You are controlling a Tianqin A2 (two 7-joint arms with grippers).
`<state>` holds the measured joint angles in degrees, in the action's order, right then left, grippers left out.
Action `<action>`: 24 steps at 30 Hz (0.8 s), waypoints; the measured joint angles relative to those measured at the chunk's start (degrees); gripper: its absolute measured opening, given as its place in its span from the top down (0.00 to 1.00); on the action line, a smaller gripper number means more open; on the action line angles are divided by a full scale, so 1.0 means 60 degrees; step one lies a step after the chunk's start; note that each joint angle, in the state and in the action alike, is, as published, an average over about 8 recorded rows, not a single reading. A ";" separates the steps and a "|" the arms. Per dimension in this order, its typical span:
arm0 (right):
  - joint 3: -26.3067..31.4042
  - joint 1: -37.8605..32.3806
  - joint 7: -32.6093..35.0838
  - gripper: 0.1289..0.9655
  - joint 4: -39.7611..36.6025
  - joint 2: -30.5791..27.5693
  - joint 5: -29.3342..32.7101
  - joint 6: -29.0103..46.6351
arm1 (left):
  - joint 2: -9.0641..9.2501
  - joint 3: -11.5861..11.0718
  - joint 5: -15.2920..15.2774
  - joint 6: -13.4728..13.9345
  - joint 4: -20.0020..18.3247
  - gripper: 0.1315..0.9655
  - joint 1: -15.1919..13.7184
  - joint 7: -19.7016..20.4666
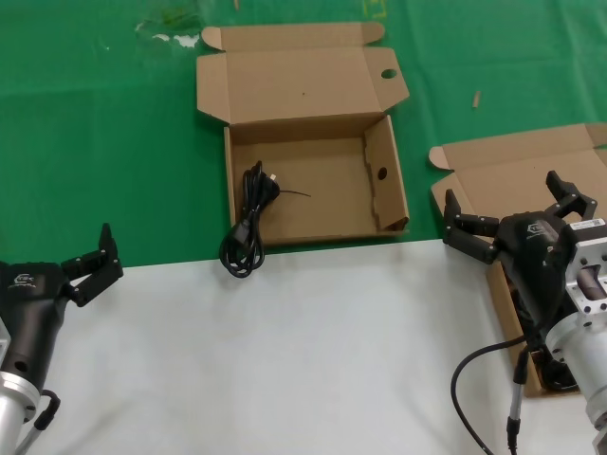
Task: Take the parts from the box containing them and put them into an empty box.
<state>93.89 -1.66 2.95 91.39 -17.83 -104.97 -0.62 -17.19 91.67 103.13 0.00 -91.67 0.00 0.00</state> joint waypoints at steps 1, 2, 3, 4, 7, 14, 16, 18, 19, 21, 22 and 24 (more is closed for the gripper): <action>0.0000 0.0000 0.0000 0.00 0.0000 0.0000 0.0000 0.0000 | 0.0000 0.0000 0.0000 0.0000 0.0000 0.00 0.0000 0.0000; 0.0000 0.0000 0.0000 0.00 0.0000 0.0000 0.0000 0.0000 | 0.0000 0.0000 0.0000 0.0000 0.0000 0.00 0.0000 0.0000; 0.0000 0.0000 0.0000 0.00 0.0000 0.0000 0.0000 0.0000 | 0.0000 0.0000 0.0000 0.0000 0.0000 0.00 0.0000 0.0000; 0.0000 0.0000 0.0000 0.00 0.0000 0.0000 0.0000 0.0000 | 0.0000 0.0000 0.0000 0.0000 0.0000 0.00 0.0000 0.0000; 0.0000 0.0000 0.0000 0.00 0.0000 0.0000 0.0000 0.0000 | 0.0000 0.0000 0.0000 0.0000 0.0000 0.00 0.0000 0.0000; 0.0000 0.0000 0.0000 0.00 0.0000 0.0000 0.0000 0.0000 | 0.0000 0.0000 0.0000 0.0000 0.0000 0.00 0.0000 0.0000; 0.0000 0.0000 0.0000 0.00 0.0000 0.0000 0.0000 0.0000 | 0.0000 0.0000 0.0000 0.0000 0.0000 0.00 0.0000 0.0000; 0.0000 0.0000 0.0000 0.00 0.0000 0.0000 0.0000 0.0000 | 0.0000 0.0000 0.0000 0.0000 0.0000 0.00 0.0000 0.0000; 0.0000 0.0000 0.0000 0.00 0.0000 0.0000 0.0000 0.0000 | 0.0000 0.0000 0.0000 0.0000 0.0000 0.00 0.0000 0.0000; 0.0000 0.0000 0.0000 0.00 0.0000 0.0000 0.0000 0.0000 | 0.0000 0.0000 0.0000 0.0000 0.0000 0.00 0.0000 0.0000; 0.0000 0.0000 0.0000 0.00 0.0000 0.0000 0.0000 0.0000 | 0.0000 0.0000 0.0000 0.0000 0.0000 0.00 0.0000 0.0000; 0.0000 0.0000 0.0000 0.00 0.0000 0.0000 0.0000 0.0000 | 0.0000 0.0000 0.0000 0.0000 0.0000 0.00 0.0000 0.0000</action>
<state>93.89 -1.66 2.95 91.39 -17.83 -104.97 -0.62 -17.19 91.67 103.13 0.00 -91.67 0.00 0.00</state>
